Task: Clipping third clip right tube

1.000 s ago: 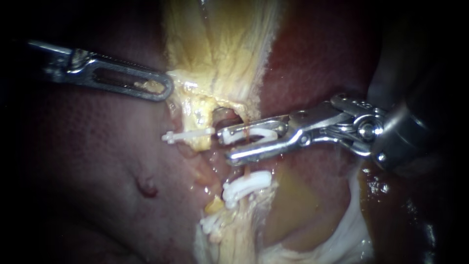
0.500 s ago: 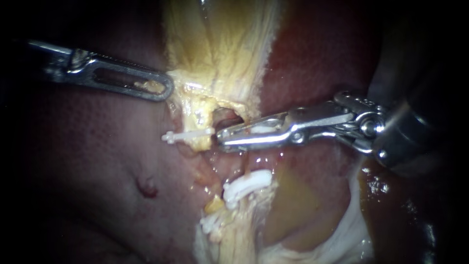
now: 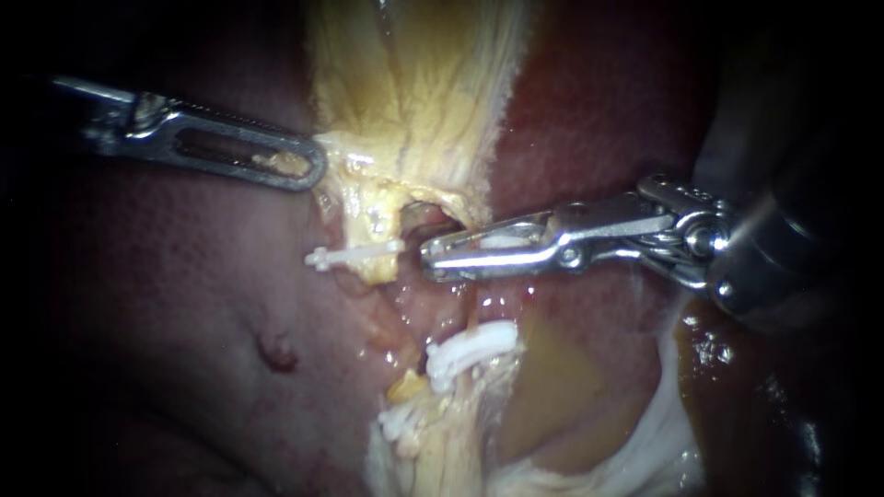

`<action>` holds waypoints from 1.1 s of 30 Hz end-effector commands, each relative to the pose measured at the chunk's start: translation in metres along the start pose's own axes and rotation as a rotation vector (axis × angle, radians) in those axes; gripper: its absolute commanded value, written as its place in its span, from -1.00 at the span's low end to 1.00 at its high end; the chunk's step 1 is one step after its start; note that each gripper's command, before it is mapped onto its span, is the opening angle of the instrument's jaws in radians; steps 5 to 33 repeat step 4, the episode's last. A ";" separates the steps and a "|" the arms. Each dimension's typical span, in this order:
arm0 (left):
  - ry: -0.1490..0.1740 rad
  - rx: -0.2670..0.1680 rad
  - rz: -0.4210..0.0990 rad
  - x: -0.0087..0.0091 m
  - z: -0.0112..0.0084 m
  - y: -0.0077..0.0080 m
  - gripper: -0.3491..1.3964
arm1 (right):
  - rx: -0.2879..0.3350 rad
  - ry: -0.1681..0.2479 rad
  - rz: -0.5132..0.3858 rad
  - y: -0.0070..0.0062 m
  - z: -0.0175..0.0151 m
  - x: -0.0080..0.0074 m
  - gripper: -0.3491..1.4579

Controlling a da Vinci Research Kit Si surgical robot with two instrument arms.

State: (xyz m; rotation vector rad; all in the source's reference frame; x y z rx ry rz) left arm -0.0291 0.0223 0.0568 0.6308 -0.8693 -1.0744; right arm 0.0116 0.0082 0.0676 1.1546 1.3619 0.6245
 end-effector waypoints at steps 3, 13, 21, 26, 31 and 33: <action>0.000 0.001 0.000 0.0000 0.0000 0.0000 -1.00 | -0.001 0.001 0.000 0.0000 0.0000 0.0000 -1.00; 0.000 0.001 0.000 0.0000 0.0000 0.0000 -1.00 | -0.001 0.001 0.000 0.0000 0.0000 0.0000 -1.00; 0.000 0.001 0.000 0.0000 0.0000 0.0000 -1.00 | -0.001 0.001 0.000 0.0000 0.0000 0.0000 -1.00; 0.000 0.001 0.000 0.0000 0.0000 0.0000 -1.00 | -0.001 0.001 0.000 0.0000 0.0000 0.0000 -1.00; 0.000 0.001 0.000 0.0000 0.0000 0.0000 -1.00 | -0.001 0.001 0.000 0.0000 0.0000 0.0000 -1.00; 0.000 0.001 0.000 0.0000 0.0000 0.0000 -1.00 | -0.001 0.001 0.000 0.0000 0.0000 0.0000 -1.00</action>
